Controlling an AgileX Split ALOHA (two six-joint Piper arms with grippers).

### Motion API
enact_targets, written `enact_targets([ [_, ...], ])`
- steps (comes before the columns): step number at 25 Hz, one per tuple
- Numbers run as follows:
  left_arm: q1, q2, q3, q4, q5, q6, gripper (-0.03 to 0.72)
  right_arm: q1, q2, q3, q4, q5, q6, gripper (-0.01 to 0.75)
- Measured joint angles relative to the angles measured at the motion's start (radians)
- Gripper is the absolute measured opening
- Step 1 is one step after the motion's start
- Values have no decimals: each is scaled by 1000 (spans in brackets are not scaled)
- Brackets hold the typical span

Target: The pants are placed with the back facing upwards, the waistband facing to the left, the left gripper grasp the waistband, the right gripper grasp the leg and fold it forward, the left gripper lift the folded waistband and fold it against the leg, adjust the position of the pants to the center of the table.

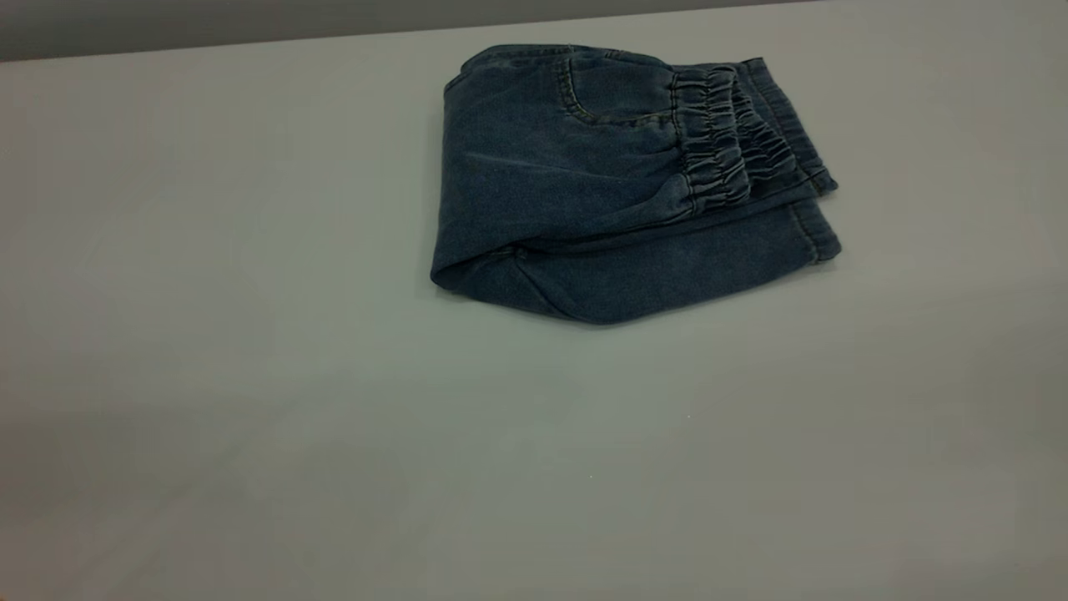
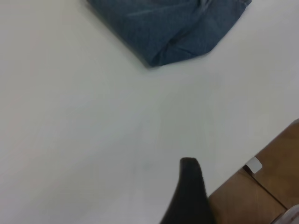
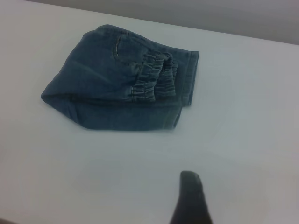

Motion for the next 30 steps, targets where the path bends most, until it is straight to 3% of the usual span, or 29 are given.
enact_targets([
  [13, 23, 0, -1, -4, 3, 1, 506, 0, 0, 0, 0, 0, 0, 437],
  [18, 170, -1, -1, -6, 4, 1, 506, -3, 0, 0, 0, 0, 0, 437],
  [26, 491, -80, -1, -6, 4, 3, 506, -94, 0, 0, 2, 0, 0, 437],
  [30, 553, -144, -1, -6, 4, 4, 506, -103, 0, 0, 4, 0, 0, 437],
])
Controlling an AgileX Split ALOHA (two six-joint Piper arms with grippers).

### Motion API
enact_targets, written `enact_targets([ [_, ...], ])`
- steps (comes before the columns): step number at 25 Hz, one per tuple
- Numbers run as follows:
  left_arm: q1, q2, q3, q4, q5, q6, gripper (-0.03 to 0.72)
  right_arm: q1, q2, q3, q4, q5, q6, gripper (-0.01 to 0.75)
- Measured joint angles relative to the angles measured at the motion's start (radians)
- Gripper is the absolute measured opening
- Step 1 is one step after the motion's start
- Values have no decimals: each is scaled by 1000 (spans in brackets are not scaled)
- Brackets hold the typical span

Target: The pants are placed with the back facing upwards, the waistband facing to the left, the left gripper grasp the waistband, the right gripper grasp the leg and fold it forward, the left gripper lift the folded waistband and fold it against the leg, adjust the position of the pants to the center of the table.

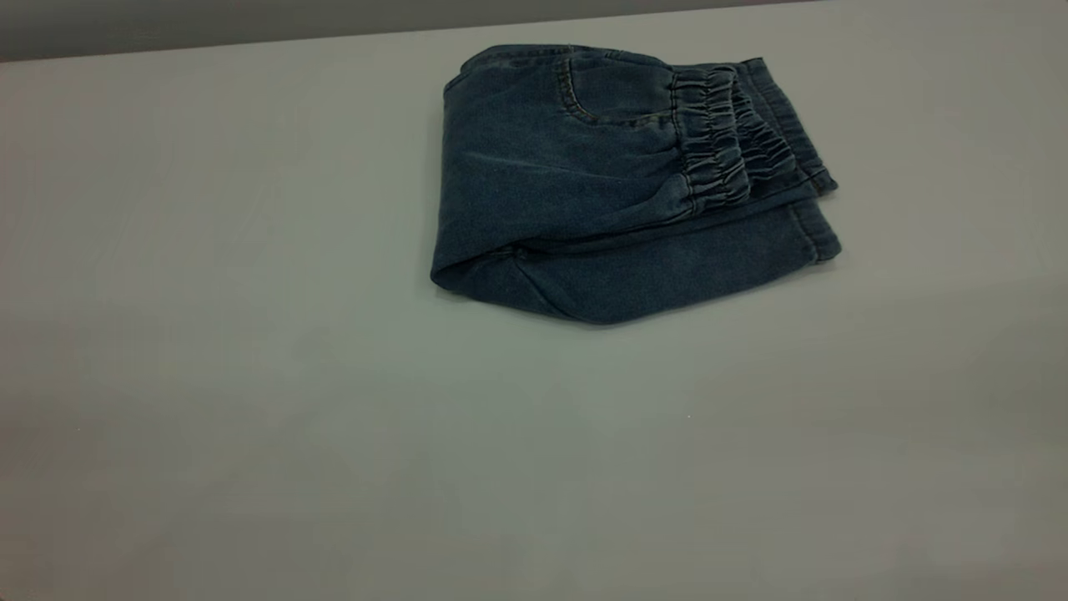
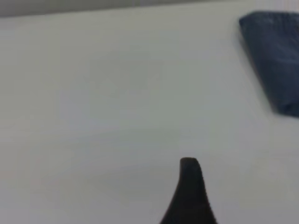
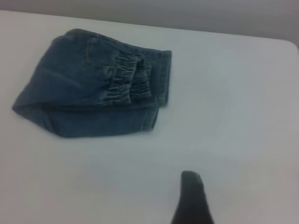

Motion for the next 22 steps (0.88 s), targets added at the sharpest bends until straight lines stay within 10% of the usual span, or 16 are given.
enact_targets([
  [22, -23, -11, 0, -1, -2, 0, 506, 23, 0, 0, 2, 0, -2, 437],
])
